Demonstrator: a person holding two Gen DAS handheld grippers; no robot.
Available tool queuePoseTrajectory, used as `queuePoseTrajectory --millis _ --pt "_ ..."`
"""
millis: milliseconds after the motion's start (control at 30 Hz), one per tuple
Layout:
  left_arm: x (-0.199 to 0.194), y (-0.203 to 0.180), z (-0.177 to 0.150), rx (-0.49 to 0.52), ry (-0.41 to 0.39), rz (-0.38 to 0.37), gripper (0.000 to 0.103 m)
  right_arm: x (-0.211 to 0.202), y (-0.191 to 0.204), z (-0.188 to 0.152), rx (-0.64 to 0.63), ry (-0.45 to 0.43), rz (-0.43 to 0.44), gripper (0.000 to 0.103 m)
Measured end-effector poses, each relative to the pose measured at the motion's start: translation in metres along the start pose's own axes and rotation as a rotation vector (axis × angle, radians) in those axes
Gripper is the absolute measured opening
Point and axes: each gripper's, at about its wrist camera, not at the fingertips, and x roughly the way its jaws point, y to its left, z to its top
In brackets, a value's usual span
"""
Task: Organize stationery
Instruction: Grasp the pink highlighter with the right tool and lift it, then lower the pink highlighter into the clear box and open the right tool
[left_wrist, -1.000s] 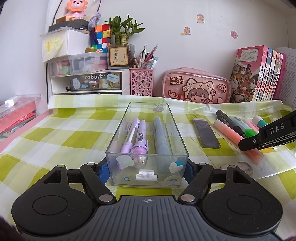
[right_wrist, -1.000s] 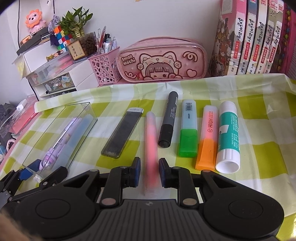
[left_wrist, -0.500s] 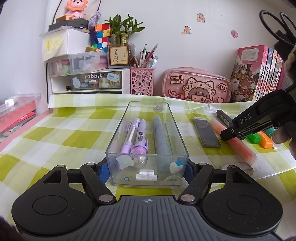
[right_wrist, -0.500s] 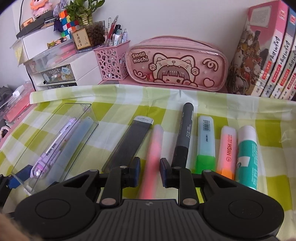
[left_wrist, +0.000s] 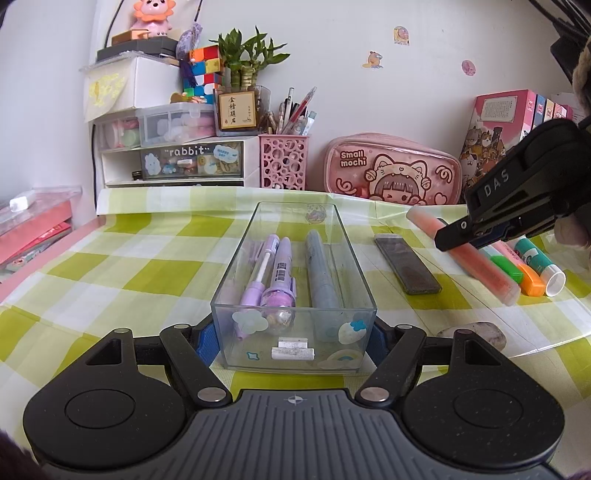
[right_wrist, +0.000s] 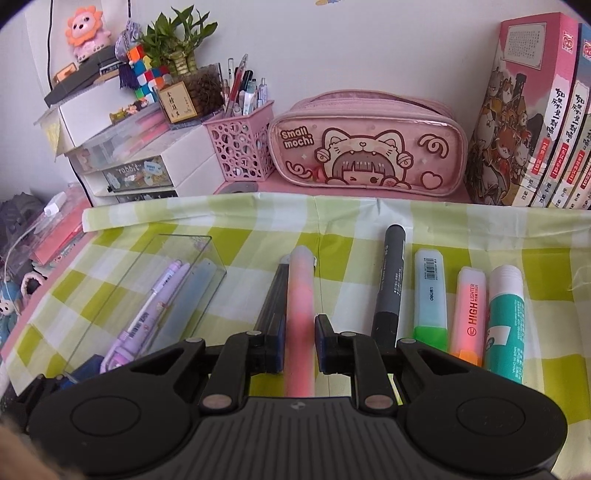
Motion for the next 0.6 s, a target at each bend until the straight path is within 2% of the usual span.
queuePoseTrajectory --millis 133,267,467,600 --pt "0.0 0.0 0.0 0.0 0.0 0.0 0.073 -0.019 0.008 0.008 0.021 -0.043 0.049 0.021" --pt "0.0 0.0 0.0 0.001 0.0 0.0 0.073 -0.035 0.017 0.015 0.059 -0.07 0.133 0.021" --pt "0.0 0.0 0.0 -0.001 0.0 -0.001 0.073 -0.032 0.029 0.025 0.16 -0.031 0.262 0.021" --pt "0.0 0.0 0.0 -0.003 -0.002 -0.001 0.073 -0.023 0.035 0.025 0.222 0.003 0.3 0.021"
